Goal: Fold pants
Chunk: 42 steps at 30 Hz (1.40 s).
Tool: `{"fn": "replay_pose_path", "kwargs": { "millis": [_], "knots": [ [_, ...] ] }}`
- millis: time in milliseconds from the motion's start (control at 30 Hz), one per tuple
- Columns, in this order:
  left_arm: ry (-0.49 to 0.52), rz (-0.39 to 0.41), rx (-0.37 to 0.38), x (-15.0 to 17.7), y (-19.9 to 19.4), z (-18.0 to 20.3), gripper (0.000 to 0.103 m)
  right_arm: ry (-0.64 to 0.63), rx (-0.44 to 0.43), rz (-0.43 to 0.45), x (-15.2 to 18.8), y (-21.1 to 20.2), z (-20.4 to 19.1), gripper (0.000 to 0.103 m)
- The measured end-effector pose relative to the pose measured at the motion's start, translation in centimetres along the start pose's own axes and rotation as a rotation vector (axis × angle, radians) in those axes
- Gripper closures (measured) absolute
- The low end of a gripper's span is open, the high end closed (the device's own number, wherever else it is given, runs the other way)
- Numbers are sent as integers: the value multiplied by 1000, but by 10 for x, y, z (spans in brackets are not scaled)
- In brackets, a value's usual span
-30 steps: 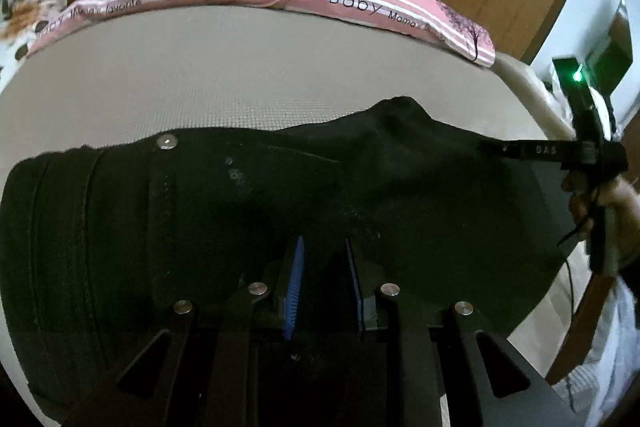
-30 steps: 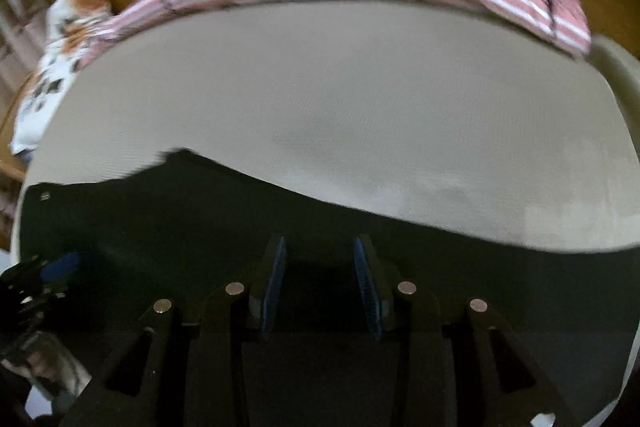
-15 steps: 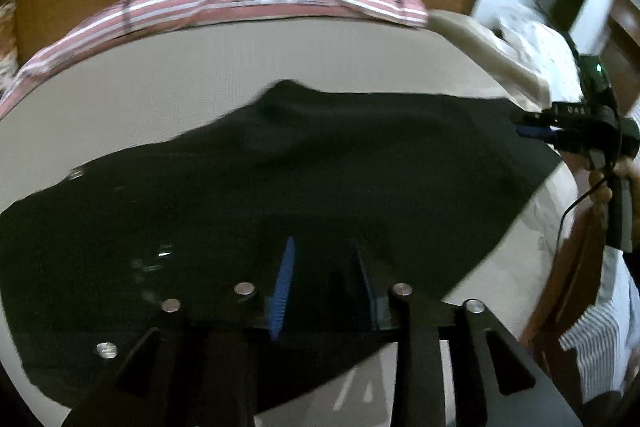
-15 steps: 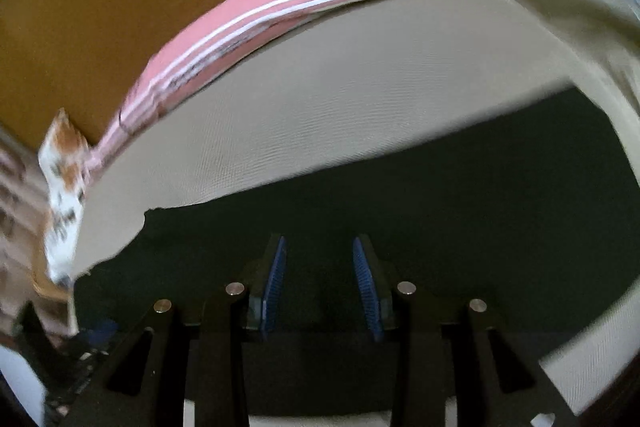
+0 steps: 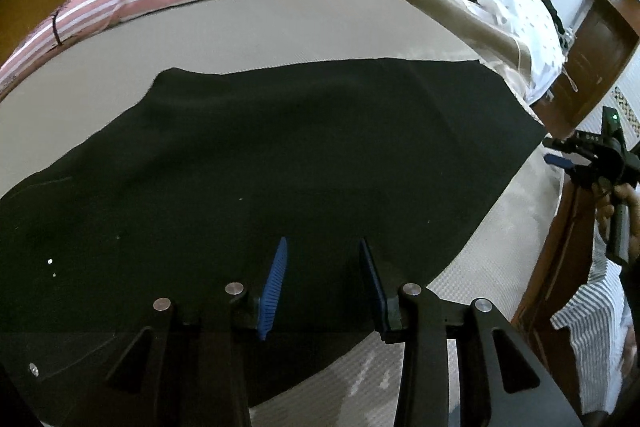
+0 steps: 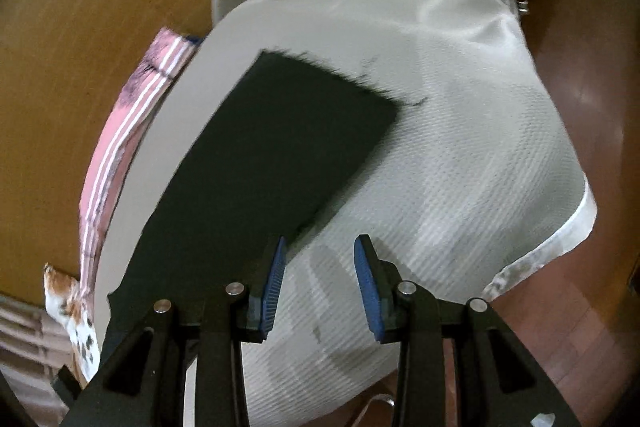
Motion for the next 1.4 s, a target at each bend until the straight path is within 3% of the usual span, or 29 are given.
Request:
{"fn": "replay_pose_path", "kwargs": {
  "millis": [267,333,400,600,833,1033,1167,1400],
  "knots": [
    [11,-23,-10,-10,18,13,64,41,-39,96,-46,20,7,71],
    [17,-24,-17,-12,23,16,64,52,-50,107,-55,24,7,75],
    [29,-19,-32,-12,26,17,64,49,-47,95,-62,29,6,90],
    [50,2,-61,-14,31,20,64,67,-99,77,-64,24,-1,95],
    [-47,23,-8,-16,17,4,64,-53,-202,84,-58,-2,-70,95],
    [-128,60,10,-10,-7,-19,64,-228,-289,21,-25,-2,-159,95],
    [-199,77,5,-1,-21,-41,64,-347,-340,-55,18,9,-213,95],
    [-264,105,8,14,-40,-66,63,-489,-363,-223,101,45,-261,95]
  ]
}}
Point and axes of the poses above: each gripper's, at about its wrist camera, not at the fingertips, and y roughly the way its jaws point, z to its right, x to its underside, the point moved 4 cm from there along y, roughly the way its jaws point, and after that the axes turned 2 degrees about x, right-handed, at the moved point
